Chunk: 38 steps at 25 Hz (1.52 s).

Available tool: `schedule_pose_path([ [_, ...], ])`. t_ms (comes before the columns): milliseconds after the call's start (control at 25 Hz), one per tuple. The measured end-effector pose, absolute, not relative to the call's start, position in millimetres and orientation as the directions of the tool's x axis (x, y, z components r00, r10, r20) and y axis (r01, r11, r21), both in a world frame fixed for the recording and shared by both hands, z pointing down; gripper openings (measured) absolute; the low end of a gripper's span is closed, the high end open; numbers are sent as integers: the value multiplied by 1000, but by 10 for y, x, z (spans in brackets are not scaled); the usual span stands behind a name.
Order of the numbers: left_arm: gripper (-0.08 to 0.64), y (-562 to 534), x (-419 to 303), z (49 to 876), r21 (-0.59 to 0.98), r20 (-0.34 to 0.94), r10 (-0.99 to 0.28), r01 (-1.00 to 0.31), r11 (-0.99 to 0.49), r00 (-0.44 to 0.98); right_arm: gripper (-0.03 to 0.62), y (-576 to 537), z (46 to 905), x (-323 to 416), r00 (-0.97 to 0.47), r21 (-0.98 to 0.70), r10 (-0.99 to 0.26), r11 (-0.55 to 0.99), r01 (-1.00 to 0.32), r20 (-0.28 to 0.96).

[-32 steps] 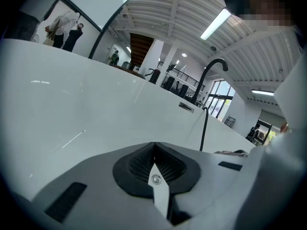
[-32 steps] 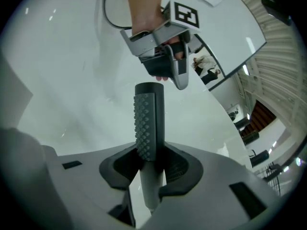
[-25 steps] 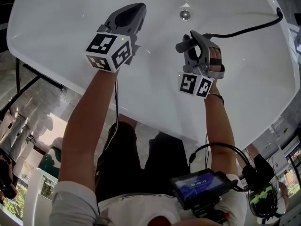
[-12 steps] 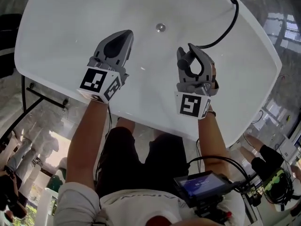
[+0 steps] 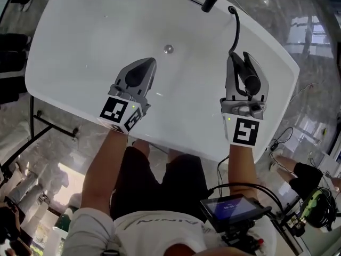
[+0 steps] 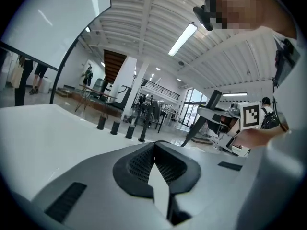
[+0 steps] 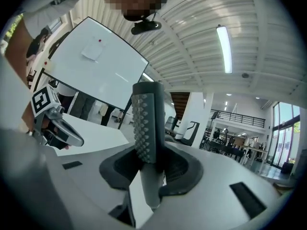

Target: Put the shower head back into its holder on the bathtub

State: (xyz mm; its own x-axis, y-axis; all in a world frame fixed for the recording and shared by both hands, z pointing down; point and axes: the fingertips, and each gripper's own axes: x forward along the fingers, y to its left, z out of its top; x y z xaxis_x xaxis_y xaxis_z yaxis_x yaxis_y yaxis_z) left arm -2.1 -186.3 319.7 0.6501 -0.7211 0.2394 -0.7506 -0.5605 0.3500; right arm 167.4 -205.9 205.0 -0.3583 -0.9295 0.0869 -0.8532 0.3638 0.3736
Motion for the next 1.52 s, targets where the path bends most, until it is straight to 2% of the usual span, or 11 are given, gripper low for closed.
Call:
schedule_pose_path([
  [160, 17, -1883, 272, 2964, 338, 196, -715, -731, -593, 671, 118, -2113, 1784, 2006, -344, 395, -938, 330, -857, 37],
  [360, 17, -1940, 351, 2515, 314, 154, -705, -711, -629, 692, 118, -2272, 1287, 2063, -331, 387, -943, 293, -874, -33],
  [680, 17, -2047, 370, 2668, 343, 149, -717, -716, -608, 681, 118, -2798, 1307, 2324, -302, 329, -951, 264, -906, -68],
  [1000, 17, -2148, 438, 2779, 354, 151, -726, -722, -594, 671, 118, -3307, 1517, 2448, -307, 316, -951, 278, -907, -43],
  [1240, 17, -2279, 596, 2861, 349, 149, -724, -720, -599, 674, 118, -3716, 1839, 2726, -314, 200, -949, 306, -931, -9],
  [1520, 17, -2197, 560, 3013, 367, 166, -727, -726, -581, 666, 117, -4116, 2133, 2835, -315, 160, -949, 315, -935, 29],
])
